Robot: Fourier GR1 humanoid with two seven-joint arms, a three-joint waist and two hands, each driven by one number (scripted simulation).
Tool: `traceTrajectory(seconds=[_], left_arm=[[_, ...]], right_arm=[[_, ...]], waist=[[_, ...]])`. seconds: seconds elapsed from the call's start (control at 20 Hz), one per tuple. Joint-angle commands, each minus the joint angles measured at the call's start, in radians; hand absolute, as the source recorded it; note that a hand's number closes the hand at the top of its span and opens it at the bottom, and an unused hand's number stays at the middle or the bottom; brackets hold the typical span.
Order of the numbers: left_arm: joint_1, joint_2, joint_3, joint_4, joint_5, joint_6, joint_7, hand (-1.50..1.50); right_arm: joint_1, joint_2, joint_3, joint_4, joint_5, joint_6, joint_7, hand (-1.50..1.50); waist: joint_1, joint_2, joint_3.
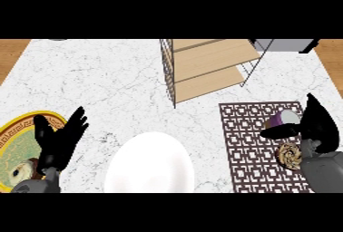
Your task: Pick the can from the placemat and place it in the tiered shelf
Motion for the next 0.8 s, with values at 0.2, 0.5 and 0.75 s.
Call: traceTrajectory(seconds=[0.2,0.5,0.75], left_arm=[[0.021,-0.024,0.018,0.05,-0.011,-0.035,-0.039,0.0],[0.017,-0.041,0.033,0.021,-0.04,-0.025,0.005,0.0],[0.003,-0.056,0.053,0.0,-0.07,-0.026,0.041,0.0]], right_arm=[[-0.046,0.074,-0.024,0.144,0.114,-0.001,0.099,-1.5],[-0.043,0.116,-0.104,0.206,0.147,-0.052,-0.032,-1.5],[-0.091,0.107,-0.188,0.301,0.138,-0.035,-0.163,-1.5]], waist=[[0.003,0.004,-0.002],[-0.001,0.002,-0.002],[-0.002,0.002,-0.002]])
